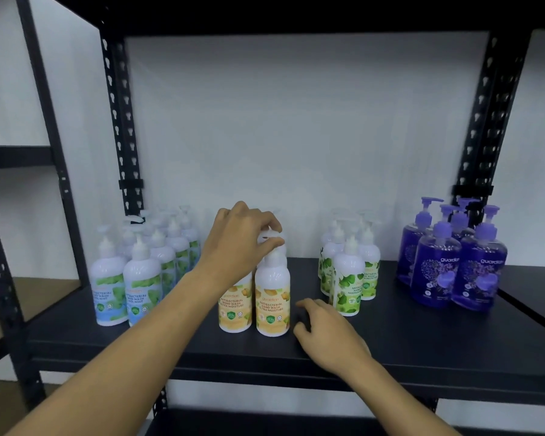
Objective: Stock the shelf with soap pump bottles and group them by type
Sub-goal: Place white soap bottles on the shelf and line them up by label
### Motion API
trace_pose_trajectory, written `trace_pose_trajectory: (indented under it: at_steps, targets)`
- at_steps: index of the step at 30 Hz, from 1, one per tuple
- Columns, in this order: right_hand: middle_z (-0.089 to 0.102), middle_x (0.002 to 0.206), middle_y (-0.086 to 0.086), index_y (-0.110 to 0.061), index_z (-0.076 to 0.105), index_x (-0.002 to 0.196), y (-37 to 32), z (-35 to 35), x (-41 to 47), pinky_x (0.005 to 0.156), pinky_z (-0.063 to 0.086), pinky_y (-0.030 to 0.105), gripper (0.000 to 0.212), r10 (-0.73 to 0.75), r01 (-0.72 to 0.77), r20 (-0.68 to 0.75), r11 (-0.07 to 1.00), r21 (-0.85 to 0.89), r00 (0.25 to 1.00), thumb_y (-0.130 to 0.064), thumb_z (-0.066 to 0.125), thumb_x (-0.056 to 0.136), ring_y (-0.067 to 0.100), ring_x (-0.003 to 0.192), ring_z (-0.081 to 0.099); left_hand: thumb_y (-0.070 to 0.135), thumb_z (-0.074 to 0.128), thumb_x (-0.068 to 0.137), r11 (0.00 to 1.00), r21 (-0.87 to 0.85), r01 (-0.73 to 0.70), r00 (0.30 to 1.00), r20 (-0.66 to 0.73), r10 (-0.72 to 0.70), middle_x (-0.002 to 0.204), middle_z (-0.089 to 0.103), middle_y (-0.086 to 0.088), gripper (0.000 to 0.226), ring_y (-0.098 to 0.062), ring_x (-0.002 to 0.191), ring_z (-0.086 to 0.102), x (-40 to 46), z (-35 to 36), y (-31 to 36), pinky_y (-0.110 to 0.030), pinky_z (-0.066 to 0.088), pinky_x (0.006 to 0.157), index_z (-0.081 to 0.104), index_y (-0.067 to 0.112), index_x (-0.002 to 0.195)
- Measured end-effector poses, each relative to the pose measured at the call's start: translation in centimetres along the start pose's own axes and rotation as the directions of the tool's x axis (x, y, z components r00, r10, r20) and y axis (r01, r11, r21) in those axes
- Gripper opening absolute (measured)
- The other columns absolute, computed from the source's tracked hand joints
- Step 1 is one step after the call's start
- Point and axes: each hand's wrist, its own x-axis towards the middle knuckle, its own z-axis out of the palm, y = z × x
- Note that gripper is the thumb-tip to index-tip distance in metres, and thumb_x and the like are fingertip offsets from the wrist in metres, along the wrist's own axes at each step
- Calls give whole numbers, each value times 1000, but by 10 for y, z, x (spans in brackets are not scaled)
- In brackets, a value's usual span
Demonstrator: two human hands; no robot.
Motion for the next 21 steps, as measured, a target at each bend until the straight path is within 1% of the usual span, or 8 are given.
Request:
trace_pose_trajectory:
  at_steps: [3,5,8,11,13,16,19,21]
  targets:
    - [55,133,-3,-21,51,139,0,-1,-1,96,46,33,45,-9,9,4,1000,-3,1000,-30,45,95,17,120,51,43,64,89,996,87,-27,999,-27,29,105,65,10,28,-16,106,48,-3,0,2,-32,29,92,66,32,114]
    - [56,131,-2,-21,53,137,-1,-2,-1,94,46,33,43,-13,13,2,1000,-6,1000,-29,46,95,17,118,52,40,65,89,995,94,-28,996,-87,36,112,62,9,32,-16,111,47,-12,-2,1,-30,27,93,64,32,120]
    - [58,128,-2,-22,54,135,-1,-2,-2,89,47,33,43,-8,8,-9,1000,2,1000,-29,47,94,17,115,53,35,62,90,994,-78,75,973,-215,-90,122,55,7,39,-15,115,46,-37,-7,-1,-28,31,93,58,29,128]
    - [59,126,-3,-26,51,136,-1,-2,-5,86,50,36,44,4,-1,-45,998,58,999,-28,49,92,17,112,56,35,52,91,923,-321,211,925,-239,-294,129,49,8,45,-14,120,47,-75,-5,-7,-35,41,100,48,26,136]
    - [56,131,-5,-29,47,138,-3,-1,-8,88,52,38,47,3,9,-99,993,121,995,-28,51,91,15,115,56,42,46,93,874,-376,308,907,-161,-389,132,47,8,50,-11,123,46,-101,3,-16,-40,43,103,41,26,140]
    - [49,141,-12,-36,36,143,-9,3,-14,94,51,38,57,4,49,-204,966,253,979,-36,58,90,9,124,52,57,40,93,855,-315,412,903,17,-429,143,44,6,61,-12,130,44,-131,14,-31,-44,42,106,33,28,146]
    - [45,143,-17,-43,28,147,-20,8,-17,96,51,35,72,18,102,-298,918,383,954,-45,68,87,3,125,50,67,29,89,908,-91,409,905,171,-390,149,42,2,74,-16,135,40,-146,19,-44,-41,37,109,32,25,150]
    - [47,135,-24,-46,27,145,-29,10,-16,92,52,30,76,15,145,-326,876,460,945,-40,74,85,-2,120,52,71,21,87,931,82,357,894,261,-365,150,42,0,80,-18,136,41,-152,21,-49,-39,36,110,33,23,151]
